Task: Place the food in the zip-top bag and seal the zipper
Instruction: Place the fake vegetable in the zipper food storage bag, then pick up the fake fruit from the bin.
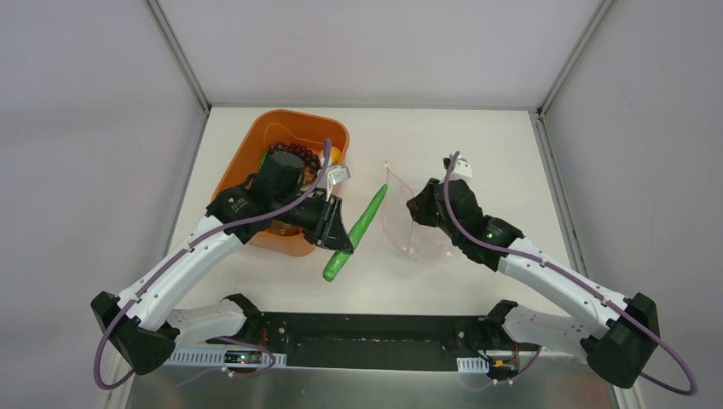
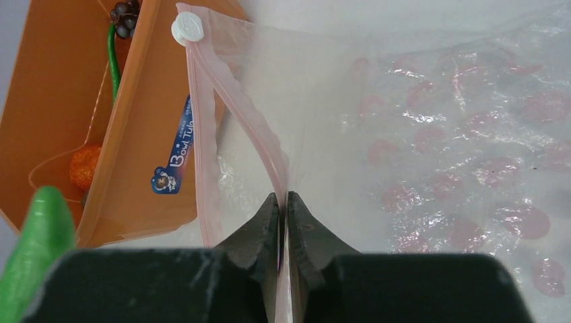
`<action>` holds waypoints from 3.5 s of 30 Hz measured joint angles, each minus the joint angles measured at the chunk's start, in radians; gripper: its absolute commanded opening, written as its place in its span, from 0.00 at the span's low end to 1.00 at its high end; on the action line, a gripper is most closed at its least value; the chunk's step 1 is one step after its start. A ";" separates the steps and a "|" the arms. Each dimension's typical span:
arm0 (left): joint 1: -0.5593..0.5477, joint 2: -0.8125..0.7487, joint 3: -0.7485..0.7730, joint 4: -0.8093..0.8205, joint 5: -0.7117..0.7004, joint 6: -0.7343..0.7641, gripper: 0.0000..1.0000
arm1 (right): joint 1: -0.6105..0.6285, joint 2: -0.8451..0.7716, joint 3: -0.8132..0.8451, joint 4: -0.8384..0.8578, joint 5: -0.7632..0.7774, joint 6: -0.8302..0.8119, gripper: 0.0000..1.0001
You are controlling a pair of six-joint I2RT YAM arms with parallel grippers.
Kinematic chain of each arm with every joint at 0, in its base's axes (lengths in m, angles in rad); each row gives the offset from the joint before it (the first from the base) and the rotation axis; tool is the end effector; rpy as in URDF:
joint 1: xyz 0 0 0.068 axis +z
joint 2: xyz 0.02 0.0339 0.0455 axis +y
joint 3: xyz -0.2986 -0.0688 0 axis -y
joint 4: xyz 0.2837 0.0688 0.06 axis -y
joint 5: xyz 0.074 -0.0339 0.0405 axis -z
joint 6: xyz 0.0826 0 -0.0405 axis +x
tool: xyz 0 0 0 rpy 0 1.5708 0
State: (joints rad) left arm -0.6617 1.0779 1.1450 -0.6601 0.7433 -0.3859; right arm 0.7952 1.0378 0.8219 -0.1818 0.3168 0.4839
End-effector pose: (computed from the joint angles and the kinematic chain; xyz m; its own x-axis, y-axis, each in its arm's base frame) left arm 0.1783 -0.2097 0.3801 -0.7454 0.2293 -0.6259 0.6634 0.3479 -0.6625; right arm 0.2276 0.1954 0.3095 -0.4621 0.1601 -0.8722 -0.2964 0.8991 0.3221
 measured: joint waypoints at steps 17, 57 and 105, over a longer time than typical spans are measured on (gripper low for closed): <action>-0.052 0.338 0.203 -0.036 0.011 -0.073 0.00 | 0.000 -0.054 -0.034 0.077 -0.094 -0.046 0.08; -0.072 0.453 0.440 -0.078 -0.223 -0.137 0.64 | -0.048 -0.260 -0.180 0.262 -0.179 0.006 0.04; 0.376 0.712 0.209 0.406 -1.294 -0.600 0.91 | -0.110 -0.196 -0.166 0.215 -0.200 -0.053 0.07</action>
State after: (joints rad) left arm -0.2859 1.7901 1.3537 -0.2546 -0.5510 -0.9863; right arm 0.6849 0.8413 0.6559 0.0330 0.1169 0.4305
